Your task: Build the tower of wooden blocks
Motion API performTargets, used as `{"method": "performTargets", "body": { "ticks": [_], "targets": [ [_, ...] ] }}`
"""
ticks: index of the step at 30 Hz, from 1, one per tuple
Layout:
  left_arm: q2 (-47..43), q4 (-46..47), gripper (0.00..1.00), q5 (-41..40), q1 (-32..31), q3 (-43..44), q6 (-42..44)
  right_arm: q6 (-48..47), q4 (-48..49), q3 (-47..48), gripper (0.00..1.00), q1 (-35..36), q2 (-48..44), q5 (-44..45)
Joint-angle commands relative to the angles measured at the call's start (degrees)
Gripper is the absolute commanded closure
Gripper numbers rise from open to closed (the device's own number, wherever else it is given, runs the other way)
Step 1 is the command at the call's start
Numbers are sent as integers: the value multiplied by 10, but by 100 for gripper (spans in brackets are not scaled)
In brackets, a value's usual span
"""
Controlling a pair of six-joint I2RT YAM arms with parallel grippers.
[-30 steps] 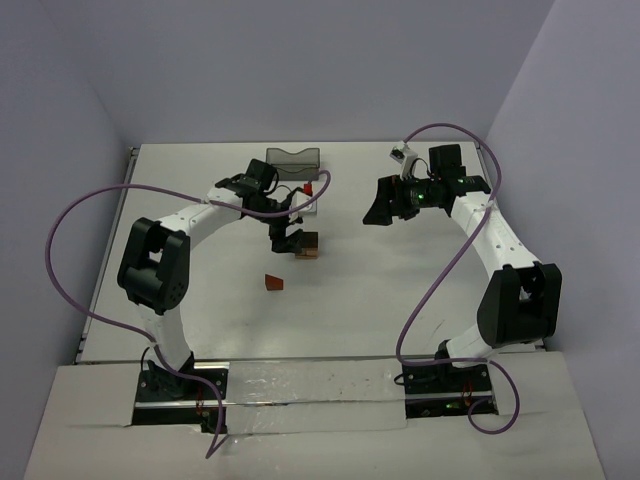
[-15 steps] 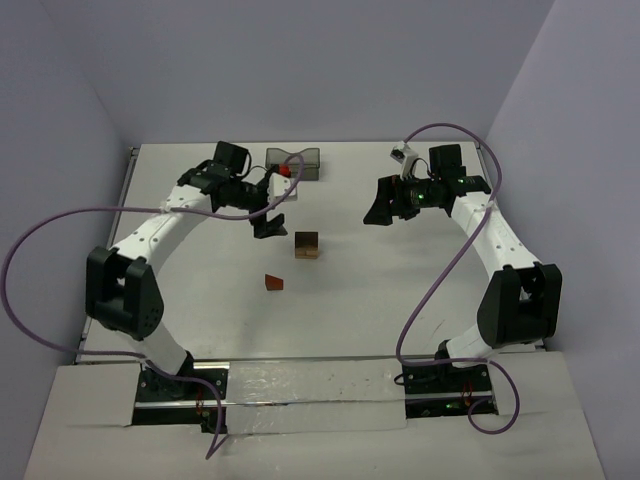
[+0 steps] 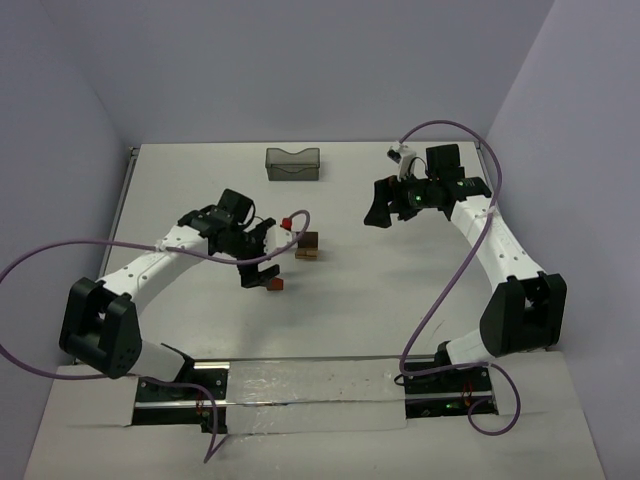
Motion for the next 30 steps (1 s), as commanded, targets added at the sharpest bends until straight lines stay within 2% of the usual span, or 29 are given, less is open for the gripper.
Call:
{"method": "performTargets", "body": {
  "ticks": [1, 6, 11, 27, 30],
  "targets": [
    [-18, 32, 7, -59, -18, -10, 0, -10, -4, 27, 0, 3, -19, 14],
    [20, 37, 15, -82, -46, -8, -11, -12, -7, 24, 0, 4, -23, 19],
    [47, 66, 17, -103, -62, -18, -23, -17, -8, 21, 0, 3, -24, 33],
    [128, 87, 25, -114, -67, 3, -25, -21, -8, 18, 0, 4, -24, 38],
    [141, 86, 31, -118, -67, 5, -22, -20, -8, 18, 0, 3, -25, 35]
  ]
}}
